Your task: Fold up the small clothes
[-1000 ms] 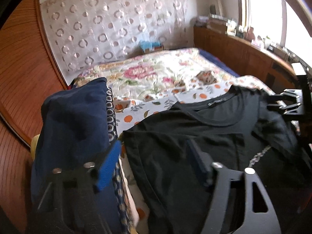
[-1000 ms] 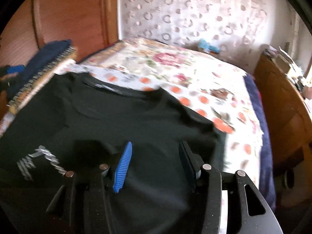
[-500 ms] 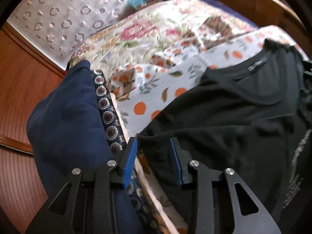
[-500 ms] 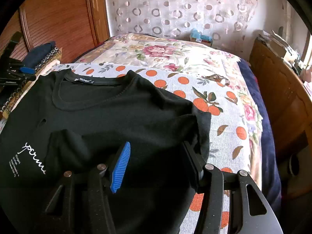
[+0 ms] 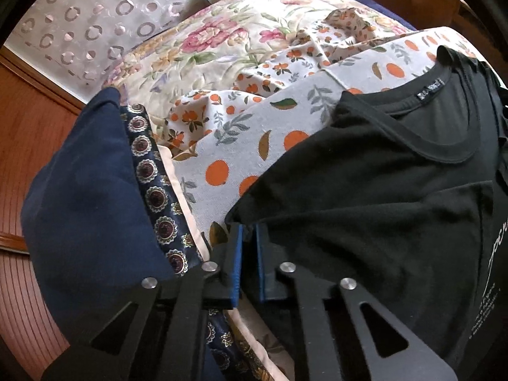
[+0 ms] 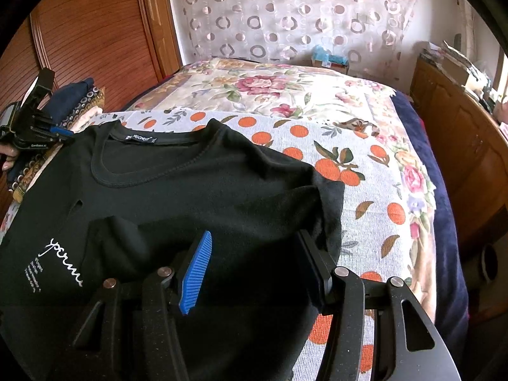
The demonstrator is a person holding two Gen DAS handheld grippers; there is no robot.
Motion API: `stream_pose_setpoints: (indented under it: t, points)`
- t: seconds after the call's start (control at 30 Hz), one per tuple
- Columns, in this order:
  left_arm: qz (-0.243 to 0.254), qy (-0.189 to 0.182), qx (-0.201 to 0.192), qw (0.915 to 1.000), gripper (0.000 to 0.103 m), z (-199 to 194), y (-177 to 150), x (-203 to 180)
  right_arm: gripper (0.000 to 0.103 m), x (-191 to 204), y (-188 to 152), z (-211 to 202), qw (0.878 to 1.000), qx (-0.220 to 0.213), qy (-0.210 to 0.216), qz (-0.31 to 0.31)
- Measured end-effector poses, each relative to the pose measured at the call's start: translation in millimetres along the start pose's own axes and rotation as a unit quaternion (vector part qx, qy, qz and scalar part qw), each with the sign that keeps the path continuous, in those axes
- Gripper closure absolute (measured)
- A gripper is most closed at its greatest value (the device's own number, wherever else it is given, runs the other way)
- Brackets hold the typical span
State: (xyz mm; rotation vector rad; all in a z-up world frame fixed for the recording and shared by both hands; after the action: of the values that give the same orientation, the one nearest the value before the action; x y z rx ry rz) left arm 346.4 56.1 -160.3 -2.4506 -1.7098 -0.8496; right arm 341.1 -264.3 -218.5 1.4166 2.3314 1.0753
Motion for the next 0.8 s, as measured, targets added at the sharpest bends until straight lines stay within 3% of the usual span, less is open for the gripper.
stream_pose_setpoints:
  t: [0.17,0.37,0.47,0.8]
  points:
    - [-0.032,-0.001,-0.057,0.9978,0.096,-33,3,6,0.047,0,1,-3,1.0,-0.003,-0.004,0.001]
    - [-0.071,-0.023,-0.127,0.989,0.096,-82,-6,7,0.047,-16,-1,-12,0.999,-0.008,-0.036,0.006]
    - [-0.077,-0.039,-0.147,0.9853,0.096,-93,-12,-1,0.047,-28,-2,-13,0.998,-0.003,-0.059,0.008]
    - [-0.095,-0.075,-0.179,0.9764,0.096,-108,-29,-21,0.047,-47,13,3,0.998,0.007,-0.053,0.039]
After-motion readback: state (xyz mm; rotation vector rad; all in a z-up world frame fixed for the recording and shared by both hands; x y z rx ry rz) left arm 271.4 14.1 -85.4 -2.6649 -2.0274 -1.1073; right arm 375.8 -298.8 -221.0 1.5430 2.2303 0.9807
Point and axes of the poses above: each gripper's, at about its wrist camera, not at the fingertips, and z roughly the way its jaws point, x to its left, y to its top, the point moved 10 cm from there along z, roughly the way its jaws point, and after that the axes turned 11 degrees about y, right-handed, at the moved point
